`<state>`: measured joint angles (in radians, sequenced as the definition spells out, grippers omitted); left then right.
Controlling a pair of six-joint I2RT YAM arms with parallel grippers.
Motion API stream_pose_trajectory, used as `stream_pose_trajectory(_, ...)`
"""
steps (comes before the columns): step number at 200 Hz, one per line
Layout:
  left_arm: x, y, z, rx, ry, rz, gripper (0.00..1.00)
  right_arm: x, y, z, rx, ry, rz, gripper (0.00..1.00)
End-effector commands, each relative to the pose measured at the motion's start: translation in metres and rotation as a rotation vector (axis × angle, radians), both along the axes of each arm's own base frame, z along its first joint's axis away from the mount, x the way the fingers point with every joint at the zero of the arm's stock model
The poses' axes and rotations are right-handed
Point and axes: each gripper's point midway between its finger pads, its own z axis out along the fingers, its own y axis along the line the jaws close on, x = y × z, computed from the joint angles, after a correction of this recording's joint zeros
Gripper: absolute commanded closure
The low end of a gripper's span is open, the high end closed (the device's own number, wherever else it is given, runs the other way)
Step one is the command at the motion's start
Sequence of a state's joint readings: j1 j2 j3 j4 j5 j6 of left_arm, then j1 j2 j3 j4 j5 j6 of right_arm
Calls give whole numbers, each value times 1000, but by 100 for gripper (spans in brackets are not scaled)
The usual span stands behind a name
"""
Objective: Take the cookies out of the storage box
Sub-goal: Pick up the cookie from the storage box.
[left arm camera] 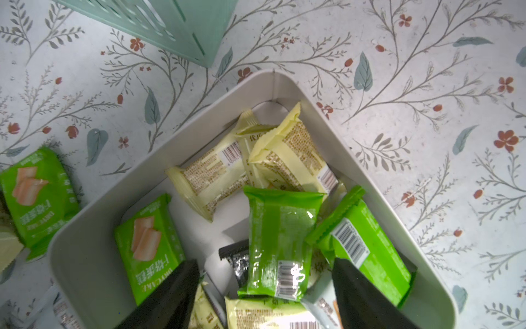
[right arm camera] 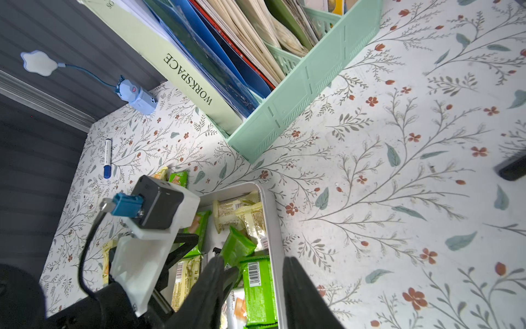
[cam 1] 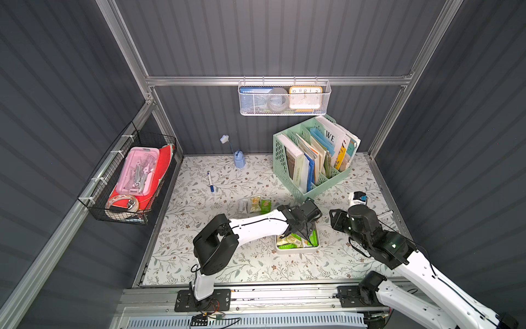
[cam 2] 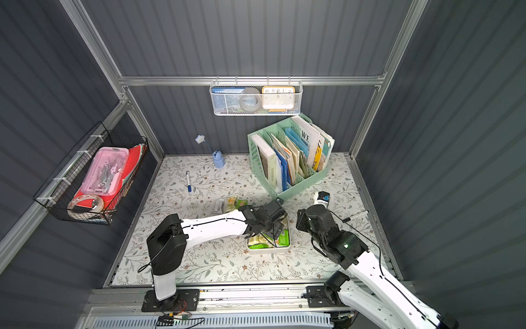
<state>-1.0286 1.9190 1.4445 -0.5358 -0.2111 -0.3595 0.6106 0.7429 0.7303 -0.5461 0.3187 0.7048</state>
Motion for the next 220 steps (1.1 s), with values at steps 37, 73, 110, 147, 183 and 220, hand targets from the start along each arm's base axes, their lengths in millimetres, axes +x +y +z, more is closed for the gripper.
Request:
stream_pose_trajectory(37,0,-2,-12,51,26,-65,21,-3,-4,-15,-18,42,-14,61)
stream_pose_trajectory(73,-1,1,-25,77,60,-64,25,-4,-5,-15,-19,42,-21,61)
stream_pose_trajectory(110,3,5,-35,97,77,-48,32,-3,-4,-16,-9,46,-20,61)
stream_pose_trajectory(147,6,10,-42,121,83,-25,37,-4,-3,-16,-8,46,-19,61)
stream_pose_trajectory(183,9,7,-40,100,73,-6,43,-3,-2,-16,-2,47,-17,61)
stream_pose_trajectory(220,11,7,-38,94,69,12,50,-3,-2,-16,-4,49,-16,61)
